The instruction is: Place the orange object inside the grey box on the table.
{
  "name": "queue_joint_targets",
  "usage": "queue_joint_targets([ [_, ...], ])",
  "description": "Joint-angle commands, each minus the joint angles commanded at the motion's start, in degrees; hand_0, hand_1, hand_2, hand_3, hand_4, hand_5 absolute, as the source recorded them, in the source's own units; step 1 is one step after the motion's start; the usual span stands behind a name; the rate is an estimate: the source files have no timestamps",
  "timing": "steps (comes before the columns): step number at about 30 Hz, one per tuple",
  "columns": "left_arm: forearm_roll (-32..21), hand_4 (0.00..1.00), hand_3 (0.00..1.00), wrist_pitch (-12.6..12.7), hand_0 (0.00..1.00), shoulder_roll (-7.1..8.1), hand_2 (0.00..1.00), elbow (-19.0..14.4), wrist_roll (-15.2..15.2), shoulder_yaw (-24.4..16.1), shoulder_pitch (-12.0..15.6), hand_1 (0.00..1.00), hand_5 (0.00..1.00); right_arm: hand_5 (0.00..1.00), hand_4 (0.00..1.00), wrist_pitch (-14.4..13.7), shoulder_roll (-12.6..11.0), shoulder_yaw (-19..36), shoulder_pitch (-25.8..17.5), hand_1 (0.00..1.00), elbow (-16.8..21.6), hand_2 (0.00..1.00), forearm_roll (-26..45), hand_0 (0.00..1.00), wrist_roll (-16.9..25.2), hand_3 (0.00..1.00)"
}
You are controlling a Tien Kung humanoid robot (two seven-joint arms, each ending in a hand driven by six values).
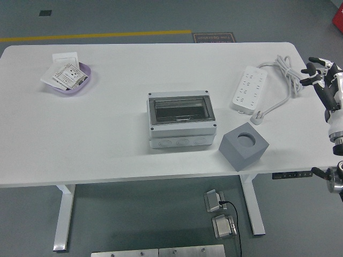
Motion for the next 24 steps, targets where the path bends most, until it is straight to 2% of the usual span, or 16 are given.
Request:
queue_joint_targets([
  [1,0.05,0.608,0.574,0.01,0.611,0.00,0.584,0.00,-0.02,-0.10,-0.01,0.638,0.148,0.781,0.994,0.67,0.04,0.05,-0.04,0.443,0.07,0.562,1.63,0.451,-0.41,0.679],
  [2,0.05,0.608,0.575,0.01,0.610,-0.01,0.584,0.00,-0.04,-0.17,0.00,0.637,0.146,0.799,0.998,1.31,0.09,0.07,-0.09,0.485,0.18,0.589,3.02,0.459,-0.88,0.686],
  [4,-0.04,0.608,0.575,0.00,0.610,-0.07,0.584,0.00,-0.08,-0.16,0.02,0.637,0.146,0.799,0.998,2.46,0.12,0.12,-0.18,0.485,0.49,0.589,5.03,0.459,-1.86,0.686],
  [7,0.12,0.608,0.575,0.01,0.610,-0.22,0.584,0.00,-0.08,-0.51,0.05,0.637,0.146,0.799,0.998,3.81,-0.02,0.19,-0.34,0.485,1.34,0.589,4.96,0.459,-3.27,0.686],
  [8,0.18,0.608,0.575,0.01,0.611,-0.26,0.584,0.00,-0.07,-0.61,0.06,0.637,0.145,0.769,0.998,4.08,-0.09,0.19,-0.38,0.637,1.58,0.669,4.72,0.604,-3.59,0.745],
  [13,0.83,0.608,0.575,0.00,0.611,-0.42,0.584,0.00,0.03,-1.41,0.08,0.637,0.145,0.769,0.998,4.58,-0.64,0.15,-0.50,0.637,3.42,0.669,3.19,0.604,-4.95,0.745],
  [14,1.03,0.610,0.575,0.00,0.611,-0.43,0.584,0.00,0.07,-1.59,0.10,0.638,0.148,0.532,0.998,4.51,-0.71,0.14,-0.48,0.715,3.68,0.722,3.03,0.762,-5.05,0.800],
  [19,1.62,0.610,0.575,0.01,0.611,-0.37,0.584,0.00,0.03,-2.15,-0.01,0.638,0.148,0.532,0.998,3.78,-1.17,-0.22,-0.26,0.715,5.14,0.722,2.11,0.762,-5.81,0.800],
  [20,1.42,0.611,0.575,0.01,0.611,-0.33,0.584,0.00,-0.07,-1.96,-0.06,0.639,0.149,0.233,0.874,3.70,-1.24,-0.24,-0.31,0.740,5.36,0.743,1.95,0.783,-5.92,0.857],
  [24,0.98,0.611,0.575,-0.02,0.611,-0.21,0.584,0.00,-0.33,-1.60,-0.20,0.639,0.149,0.233,0.874,3.50,-1.60,-0.18,-0.62,0.740,6.04,0.743,1.79,0.783,-6.13,0.857],
])
